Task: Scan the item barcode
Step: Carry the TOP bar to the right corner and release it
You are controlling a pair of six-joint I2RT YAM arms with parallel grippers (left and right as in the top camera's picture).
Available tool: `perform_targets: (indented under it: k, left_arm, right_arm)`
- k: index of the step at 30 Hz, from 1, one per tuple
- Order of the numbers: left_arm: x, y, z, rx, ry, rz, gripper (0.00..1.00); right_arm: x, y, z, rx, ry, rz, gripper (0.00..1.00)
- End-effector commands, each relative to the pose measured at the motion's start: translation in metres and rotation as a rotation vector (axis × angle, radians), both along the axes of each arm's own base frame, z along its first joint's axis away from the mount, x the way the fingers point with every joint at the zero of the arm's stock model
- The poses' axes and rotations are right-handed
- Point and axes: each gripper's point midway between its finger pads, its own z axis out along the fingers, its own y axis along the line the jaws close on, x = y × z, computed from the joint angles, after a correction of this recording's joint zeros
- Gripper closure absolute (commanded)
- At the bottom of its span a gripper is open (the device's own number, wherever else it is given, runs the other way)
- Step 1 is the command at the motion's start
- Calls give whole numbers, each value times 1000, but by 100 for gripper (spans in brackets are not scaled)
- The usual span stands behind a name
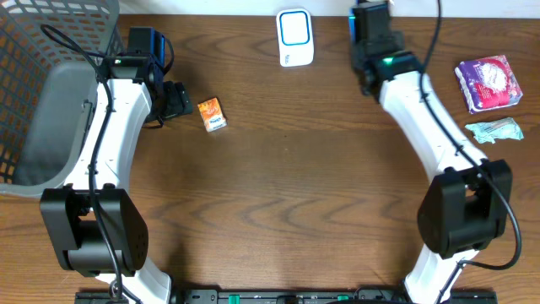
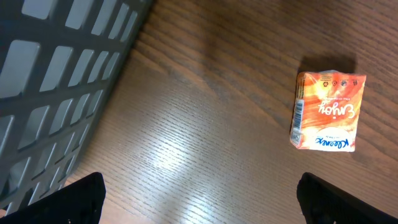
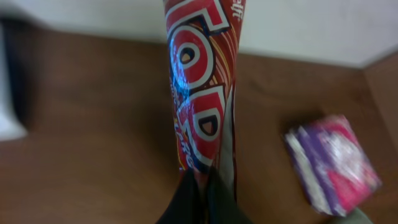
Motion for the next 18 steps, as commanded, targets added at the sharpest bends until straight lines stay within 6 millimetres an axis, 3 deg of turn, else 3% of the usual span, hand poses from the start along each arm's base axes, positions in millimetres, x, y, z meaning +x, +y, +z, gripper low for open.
perform_targets:
  k: [1, 10, 11, 18]
  left_arm:
    - [-1, 3, -3, 2, 10, 21, 2]
    - [-1, 3, -3, 2, 10, 21, 2]
    - [-1, 3, -3, 2, 10, 21, 2]
    - [-2, 3, -3, 2, 10, 21, 2]
  right_arm:
    - [-3, -45, -16, -9, 84, -19, 99]
    - [-16, -105, -46, 278, 197, 169, 99]
    - [-24, -121, -54, 289, 221, 175, 99]
    - [-45, -174, -82, 295, 235, 74, 99]
